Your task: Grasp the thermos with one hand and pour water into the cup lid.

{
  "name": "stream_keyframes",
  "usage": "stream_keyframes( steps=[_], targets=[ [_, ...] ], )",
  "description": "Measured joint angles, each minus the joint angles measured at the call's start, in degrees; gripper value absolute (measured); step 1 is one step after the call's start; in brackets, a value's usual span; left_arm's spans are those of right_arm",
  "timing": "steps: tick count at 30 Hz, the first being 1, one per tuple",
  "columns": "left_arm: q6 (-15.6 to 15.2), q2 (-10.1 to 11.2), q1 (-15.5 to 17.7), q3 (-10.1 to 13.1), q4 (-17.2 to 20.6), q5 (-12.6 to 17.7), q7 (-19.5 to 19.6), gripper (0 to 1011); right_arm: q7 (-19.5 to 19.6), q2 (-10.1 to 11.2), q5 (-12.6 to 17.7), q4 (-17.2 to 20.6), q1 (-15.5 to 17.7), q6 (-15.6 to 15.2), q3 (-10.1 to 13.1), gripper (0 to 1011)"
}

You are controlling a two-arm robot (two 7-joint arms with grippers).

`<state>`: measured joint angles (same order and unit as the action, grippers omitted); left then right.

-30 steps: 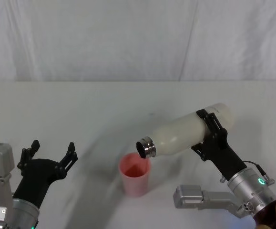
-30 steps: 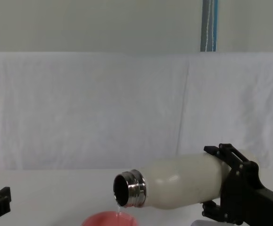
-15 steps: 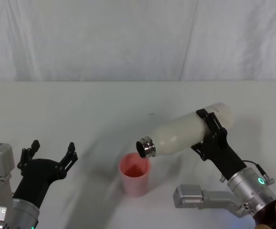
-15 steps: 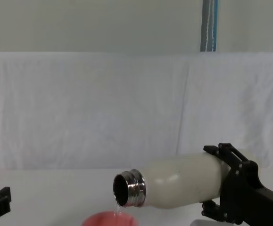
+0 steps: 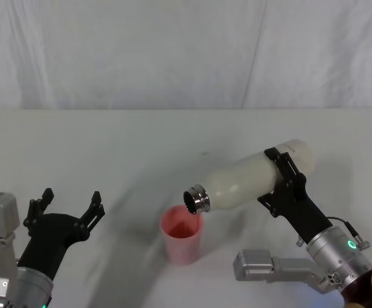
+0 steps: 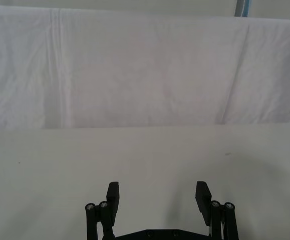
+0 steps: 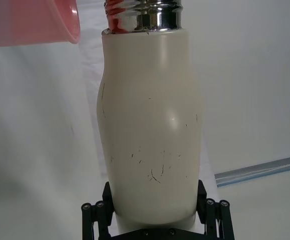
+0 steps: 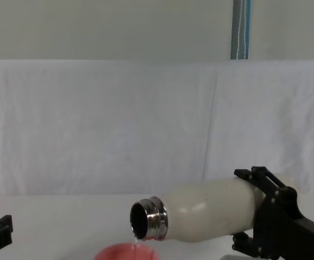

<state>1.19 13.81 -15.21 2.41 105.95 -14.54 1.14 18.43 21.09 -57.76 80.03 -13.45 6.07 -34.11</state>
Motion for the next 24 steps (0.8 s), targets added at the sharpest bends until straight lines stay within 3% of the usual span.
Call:
stream_keyframes(
  steps=[24],
  targets=[
    [0.0,0.0,0.0,0.0,0.0,0.0,0.0,1001,0.0,0.1,0.0,0.1,0.0,-0.1,0.1,957]
  ],
)
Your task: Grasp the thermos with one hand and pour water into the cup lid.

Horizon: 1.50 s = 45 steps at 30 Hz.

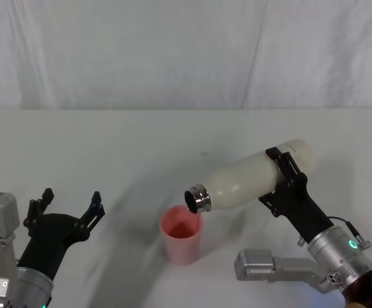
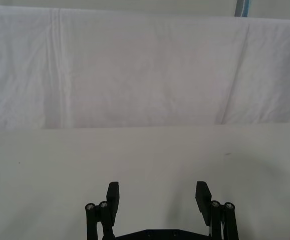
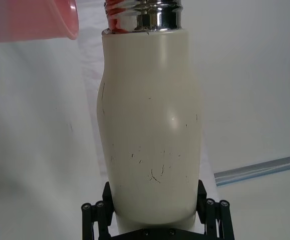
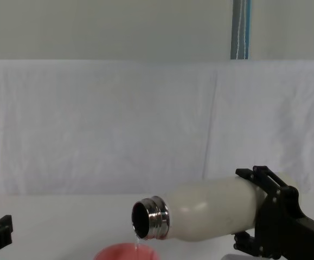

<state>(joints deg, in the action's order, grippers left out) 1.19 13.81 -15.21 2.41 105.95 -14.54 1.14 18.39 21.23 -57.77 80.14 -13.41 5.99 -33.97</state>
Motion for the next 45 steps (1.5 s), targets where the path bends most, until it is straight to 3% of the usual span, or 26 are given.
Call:
stream_keyframes(
  steps=[45],
  targets=[
    [0.0,0.0,0.0,0.0,0.0,0.0,0.0,1001,0.2,0.1,-0.4,0.1,-0.2,-0.1,-0.2,957]
  ],
)
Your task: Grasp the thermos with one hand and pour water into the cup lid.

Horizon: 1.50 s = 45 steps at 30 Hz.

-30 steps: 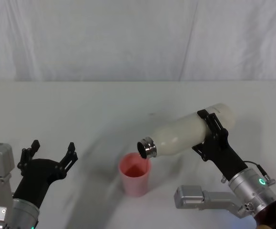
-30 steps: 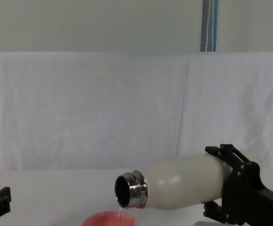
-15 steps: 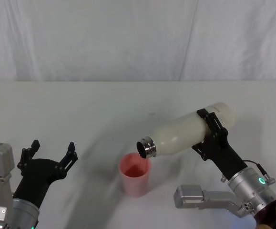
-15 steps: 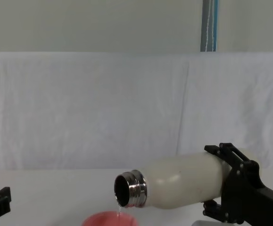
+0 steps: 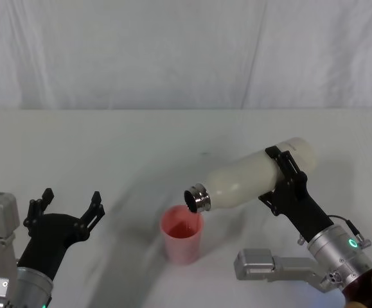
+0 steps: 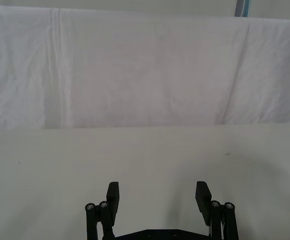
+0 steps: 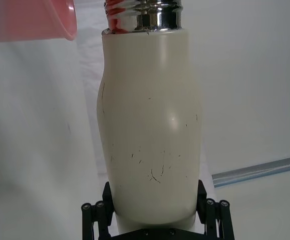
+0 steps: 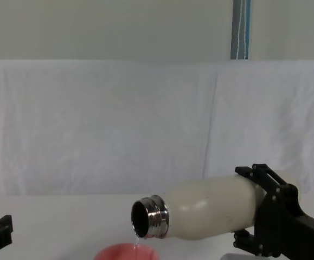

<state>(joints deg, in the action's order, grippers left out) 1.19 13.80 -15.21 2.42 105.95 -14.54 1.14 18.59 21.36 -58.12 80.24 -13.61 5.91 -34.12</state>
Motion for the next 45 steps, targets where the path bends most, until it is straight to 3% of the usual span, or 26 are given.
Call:
stream_keyframes(
  steps=[45],
  targets=[
    [0.0,0.0,0.0,0.0,0.0,0.0,0.0,1001,0.4,0.2,-0.2,0.3,0.2,0.0,0.0,957]
  ],
)
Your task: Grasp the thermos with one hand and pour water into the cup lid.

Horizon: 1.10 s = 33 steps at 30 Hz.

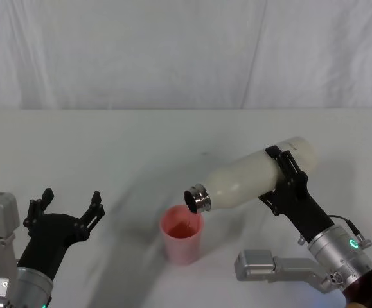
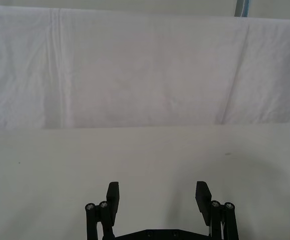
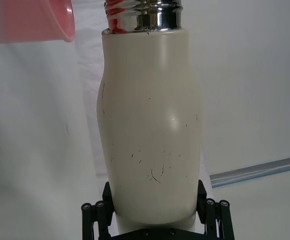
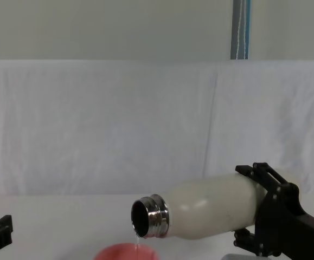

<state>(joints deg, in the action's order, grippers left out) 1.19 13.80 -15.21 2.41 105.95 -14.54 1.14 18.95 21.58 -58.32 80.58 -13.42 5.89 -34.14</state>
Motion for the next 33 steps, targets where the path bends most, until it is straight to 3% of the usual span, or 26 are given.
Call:
stream_keyframes(
  steps=[33],
  targets=[
    [0.0,0.0,0.0,0.0,0.0,0.0,0.0,1001,-0.1,-0.1,0.3,-0.1,0.1,0.0,-0.1,957]
  ],
)
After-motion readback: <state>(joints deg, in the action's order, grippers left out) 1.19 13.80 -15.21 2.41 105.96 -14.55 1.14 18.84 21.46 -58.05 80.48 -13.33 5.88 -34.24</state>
